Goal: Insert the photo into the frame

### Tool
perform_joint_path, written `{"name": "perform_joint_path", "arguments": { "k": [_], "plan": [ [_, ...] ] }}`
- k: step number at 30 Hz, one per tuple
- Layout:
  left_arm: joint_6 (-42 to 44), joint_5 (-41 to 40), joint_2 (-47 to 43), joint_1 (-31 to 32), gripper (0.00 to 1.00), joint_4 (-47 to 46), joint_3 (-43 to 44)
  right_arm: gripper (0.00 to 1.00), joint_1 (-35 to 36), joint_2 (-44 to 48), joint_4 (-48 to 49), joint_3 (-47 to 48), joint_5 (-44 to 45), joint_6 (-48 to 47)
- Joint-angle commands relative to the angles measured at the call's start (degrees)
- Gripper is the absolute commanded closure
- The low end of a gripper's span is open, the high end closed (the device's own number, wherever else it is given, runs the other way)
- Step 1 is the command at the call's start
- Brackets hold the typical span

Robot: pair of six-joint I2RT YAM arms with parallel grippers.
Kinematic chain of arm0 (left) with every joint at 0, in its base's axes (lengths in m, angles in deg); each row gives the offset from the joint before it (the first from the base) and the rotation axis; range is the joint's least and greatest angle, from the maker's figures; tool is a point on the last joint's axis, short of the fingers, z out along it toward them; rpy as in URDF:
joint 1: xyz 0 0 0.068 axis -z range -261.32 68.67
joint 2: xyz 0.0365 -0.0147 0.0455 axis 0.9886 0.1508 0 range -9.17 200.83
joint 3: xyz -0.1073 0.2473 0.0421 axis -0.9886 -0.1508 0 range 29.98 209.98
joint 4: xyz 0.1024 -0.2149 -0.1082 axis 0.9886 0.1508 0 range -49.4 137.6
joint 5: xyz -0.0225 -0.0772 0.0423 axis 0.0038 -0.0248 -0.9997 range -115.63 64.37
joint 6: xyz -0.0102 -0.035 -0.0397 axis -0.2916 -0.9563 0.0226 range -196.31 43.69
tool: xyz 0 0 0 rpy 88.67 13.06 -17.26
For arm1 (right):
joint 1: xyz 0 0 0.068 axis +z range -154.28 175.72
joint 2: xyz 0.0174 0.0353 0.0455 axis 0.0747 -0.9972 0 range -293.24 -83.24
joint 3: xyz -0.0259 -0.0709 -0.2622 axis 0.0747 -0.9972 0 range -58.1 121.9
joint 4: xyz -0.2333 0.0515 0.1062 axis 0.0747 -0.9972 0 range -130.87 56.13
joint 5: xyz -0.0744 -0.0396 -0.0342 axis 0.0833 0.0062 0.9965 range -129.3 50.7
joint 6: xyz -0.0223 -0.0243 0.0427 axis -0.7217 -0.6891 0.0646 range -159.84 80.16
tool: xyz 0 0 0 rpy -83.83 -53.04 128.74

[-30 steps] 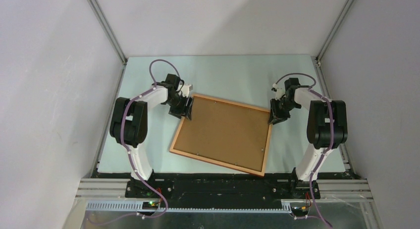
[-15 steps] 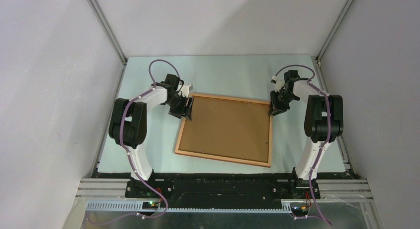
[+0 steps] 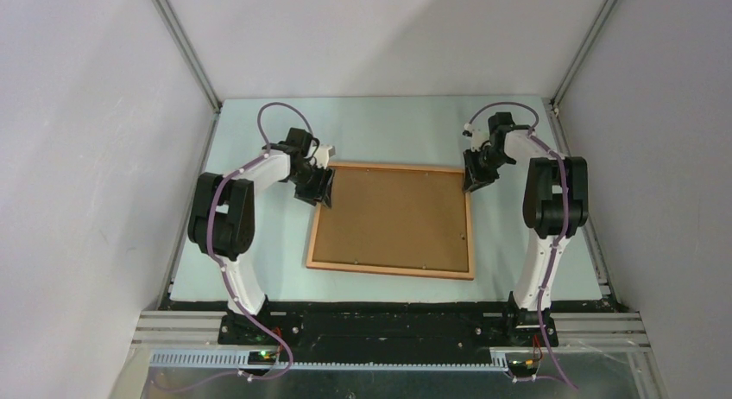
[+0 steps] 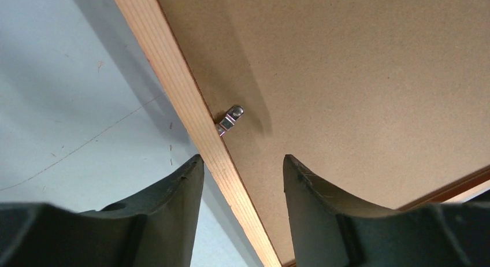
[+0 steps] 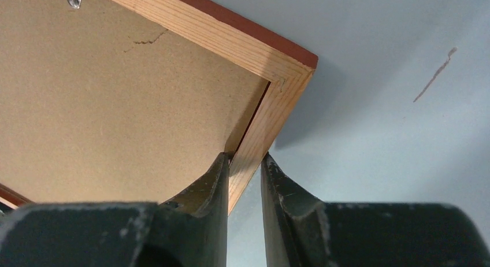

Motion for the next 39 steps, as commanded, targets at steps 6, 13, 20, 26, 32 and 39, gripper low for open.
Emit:
{"name": "perform_joint_path", "arguments": {
  "k": [6,13,20,26,32,39],
  "plan": [
    [0.04,1.14,-2.10,-0.18,0.57,-1.60,-1.58,1.00,1.96,-0.38,-3.62,4.23,-4.51,-9.66],
    [1.27,-0.35,-3.96,-0.29,0.63,-1.64,-4.53,0.97,1.79,-0.54,-4.02,4.83,-5.05,-9.48],
    [1.16,-0.03,-6.04,-0.30,0.70,-1.56,-6.78,0.77,0.79,0.24,-3.28,4.90,-5.09,-7.95],
    [0.71,0.27,-6.73,-0.31,0.75,-1.61,-7.70,0.59,-0.17,2.09,-3.02,3.68,-5.18,-6.47],
    [-0.42,1.48,-6.30,-0.31,0.77,-2.12,-8.22,0.39,-1.28,7.89,-1.33,-2.83,-4.59,-5.71],
    [-1.19,2.45,-5.45,-0.31,0.77,-3.11,-8.95,0.31,-1.30,17.23,-0.47,-15.10,-3.61,-6.40]
  ]
}}
